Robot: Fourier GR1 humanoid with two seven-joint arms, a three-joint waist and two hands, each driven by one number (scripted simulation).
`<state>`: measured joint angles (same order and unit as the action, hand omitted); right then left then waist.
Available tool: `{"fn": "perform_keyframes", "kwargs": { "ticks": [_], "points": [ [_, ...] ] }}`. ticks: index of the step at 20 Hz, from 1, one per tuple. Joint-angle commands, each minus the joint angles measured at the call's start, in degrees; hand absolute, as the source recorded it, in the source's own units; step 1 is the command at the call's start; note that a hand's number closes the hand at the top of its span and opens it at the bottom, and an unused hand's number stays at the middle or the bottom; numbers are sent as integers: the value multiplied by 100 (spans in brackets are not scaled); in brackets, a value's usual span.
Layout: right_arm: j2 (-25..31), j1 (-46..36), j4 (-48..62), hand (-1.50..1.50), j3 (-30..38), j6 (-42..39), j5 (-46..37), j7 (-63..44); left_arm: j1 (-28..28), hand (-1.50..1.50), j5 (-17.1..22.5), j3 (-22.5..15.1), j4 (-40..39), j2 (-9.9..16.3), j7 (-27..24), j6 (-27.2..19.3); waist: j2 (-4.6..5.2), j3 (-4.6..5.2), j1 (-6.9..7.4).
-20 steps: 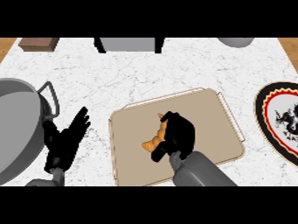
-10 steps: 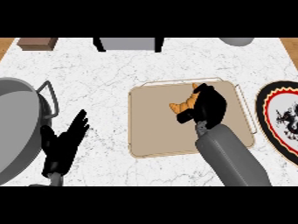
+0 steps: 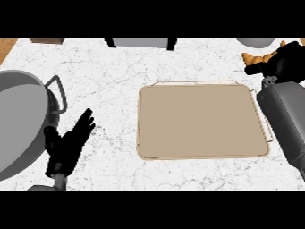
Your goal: Pick the croissant from the tray and place it in the plate
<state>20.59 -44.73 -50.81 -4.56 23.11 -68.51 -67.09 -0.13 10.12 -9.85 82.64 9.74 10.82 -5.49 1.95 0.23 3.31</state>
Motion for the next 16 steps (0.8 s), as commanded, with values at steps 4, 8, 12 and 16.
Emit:
{"fn": "perform_keyframes", "kwargs": {
  "ticks": [4,8,12,16],
  "points": [
    [536,-718,494,150,913,874,-1297,-1797,201,0,-12,-72,25,-44,113,29,11,-10,95],
    [507,-492,476,150,1490,1514,-1849,-1802,219,0,-67,-7,-78,-48,113,-83,12,-34,-29],
    [486,-416,336,150,1968,1908,-2569,-1804,165,0,5,38,-119,4,68,23,-7,-27,-15],
    [311,69,299,150,2645,2062,-3259,-1806,67,0,-109,-75,-88,-167,94,-181,-47,-35,-133]
  ]
}}
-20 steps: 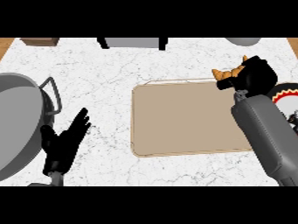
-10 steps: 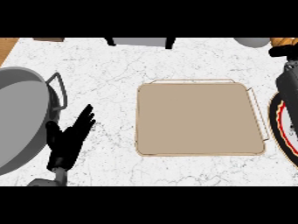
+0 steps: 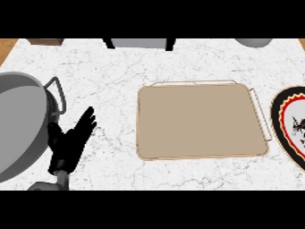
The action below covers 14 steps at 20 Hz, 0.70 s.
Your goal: Pick the croissant from the tray and place it in the plate
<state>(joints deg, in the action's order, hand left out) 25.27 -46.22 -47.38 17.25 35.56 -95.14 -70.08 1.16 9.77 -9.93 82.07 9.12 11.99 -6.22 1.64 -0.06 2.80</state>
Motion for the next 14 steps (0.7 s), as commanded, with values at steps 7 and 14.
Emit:
{"fn": "perform_keyframes", "kwargs": {
  "ticks": [7,14],
  "points": [
    [-382,945,-582,150,1714,1216,-1712,-1508,-89,0,-56,21,107,16,6,-77,-67,-13,-172],
    [-965,1682,-1015,150,2687,1980,-2319,-1429,-46,0,48,191,-30,49,45,-47,-90,-9,-203]
  ]
}}
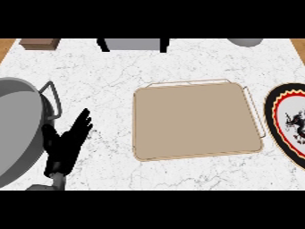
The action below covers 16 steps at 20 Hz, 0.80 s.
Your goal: Pick the croissant from the tray and place it in the plate
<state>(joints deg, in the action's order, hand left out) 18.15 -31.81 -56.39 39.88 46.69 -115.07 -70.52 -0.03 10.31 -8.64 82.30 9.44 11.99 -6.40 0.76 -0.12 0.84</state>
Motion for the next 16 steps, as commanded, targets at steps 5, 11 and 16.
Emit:
{"fn": "perform_keyframes", "kwargs": {
  "ticks": [5,11,16],
  "points": [
    [-648,382,-414,150,970,1318,-458,-1097,-57,0,-15,-94,61,-101,130,-10,-35,0,0],
    [-571,160,1043,-150,1791,956,1596,-120,137,0,32,120,-58,119,103,134,-37,-10,-24],
    [351,244,2138,-150,1512,2026,3442,1497,-128,0,113,176,-39,75,-8,195,-44,-16,-3]
  ]
}}
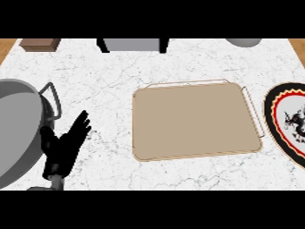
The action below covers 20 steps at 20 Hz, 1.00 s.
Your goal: Pick the croissant from the tray and place it in the plate
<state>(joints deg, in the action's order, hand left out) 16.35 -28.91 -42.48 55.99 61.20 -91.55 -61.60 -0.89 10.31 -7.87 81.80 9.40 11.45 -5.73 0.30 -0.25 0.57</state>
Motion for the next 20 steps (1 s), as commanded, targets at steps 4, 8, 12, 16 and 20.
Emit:
{"fn": "perform_keyframes", "kwargs": {
  "ticks": [4,8,12,16,20],
  "points": [
    [338,51,366,-150,-490,1522,1601,1245,-70,0,-46,20,-129,-18,-197,74,4,-6,25],
    [-159,201,-367,-150,-619,2262,1768,1343,82,0,49,105,18,47,141,81,-28,14,-40],
    [-747,789,-1279,-150,-844,2423,2290,1495,55,0,-23,38,52,-48,190,6,-48,19,-99],
    [-1246,1281,-2618,-150,-1700,2249,2837,1557,40,0,-16,143,-28,23,140,50,-79,30,-171],
    [-1612,2288,-3368,-150,-2841,2413,3334,1428,-160,0,-82,129,-137,6,-182,154,-63,27,-107]
  ]
}}
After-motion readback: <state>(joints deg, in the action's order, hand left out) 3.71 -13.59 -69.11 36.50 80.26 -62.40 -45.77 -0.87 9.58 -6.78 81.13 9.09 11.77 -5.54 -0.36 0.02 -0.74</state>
